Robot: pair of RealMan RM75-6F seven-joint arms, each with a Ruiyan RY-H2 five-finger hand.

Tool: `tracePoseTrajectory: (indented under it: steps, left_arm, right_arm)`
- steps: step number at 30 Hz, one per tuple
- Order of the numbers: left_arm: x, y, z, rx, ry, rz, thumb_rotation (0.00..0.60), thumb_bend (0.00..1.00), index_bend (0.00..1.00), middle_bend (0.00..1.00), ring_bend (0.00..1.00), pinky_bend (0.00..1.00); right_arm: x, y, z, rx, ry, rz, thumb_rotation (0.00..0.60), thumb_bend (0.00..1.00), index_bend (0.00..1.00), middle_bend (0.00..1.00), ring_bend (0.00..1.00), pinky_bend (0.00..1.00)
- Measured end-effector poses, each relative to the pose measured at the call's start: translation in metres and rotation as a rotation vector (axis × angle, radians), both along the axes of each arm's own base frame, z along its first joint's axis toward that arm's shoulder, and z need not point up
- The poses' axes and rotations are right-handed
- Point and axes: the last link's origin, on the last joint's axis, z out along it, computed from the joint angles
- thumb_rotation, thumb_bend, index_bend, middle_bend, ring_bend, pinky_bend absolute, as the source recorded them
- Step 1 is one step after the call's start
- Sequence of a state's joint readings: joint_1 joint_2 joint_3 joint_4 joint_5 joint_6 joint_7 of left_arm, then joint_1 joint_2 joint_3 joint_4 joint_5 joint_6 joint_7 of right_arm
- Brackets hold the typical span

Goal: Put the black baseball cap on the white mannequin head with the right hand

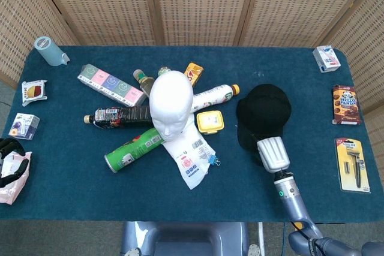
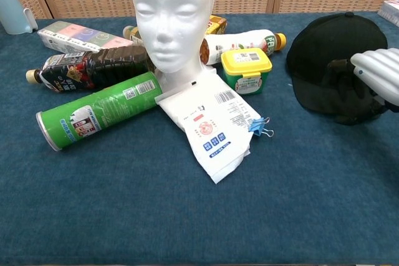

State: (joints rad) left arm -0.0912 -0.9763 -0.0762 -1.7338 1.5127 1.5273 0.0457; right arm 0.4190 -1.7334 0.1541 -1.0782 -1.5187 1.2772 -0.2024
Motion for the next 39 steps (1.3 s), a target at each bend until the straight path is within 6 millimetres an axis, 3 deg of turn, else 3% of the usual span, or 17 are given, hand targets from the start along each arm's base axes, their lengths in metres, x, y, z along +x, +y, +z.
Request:
tracePoseTrajectory:
  steps: [13,29,39]
  left_arm:
    - [-0.007,-0.003,0.001,0.002,-0.005,0.014,0.600,0.32,0.53,0.44,0.36,0.36]
    - [-0.007,-0.003,0.001,0.002,-0.007,0.013,0.600,0.32,0.53,0.44,0.36,0.35]
    - [-0.009,-0.007,0.003,0.009,-0.005,0.016,0.600,0.32,0.53,0.44,0.36,0.35]
  right_arm:
    - [-0.010,-0.006,-0.007,-0.030,0.066,-0.014,0.600,0.18,0.41,0.59,0.65,0.67]
    - [-0.022,-0.017,-0.009,-0.075,0.111,-0.037,0.600,0.28,0.45,0.59,0.66,0.68]
    - [-0.029,-0.030,-0.005,-0.149,0.139,-0.052,0.600,0.30,0.45,0.55,0.63,0.67]
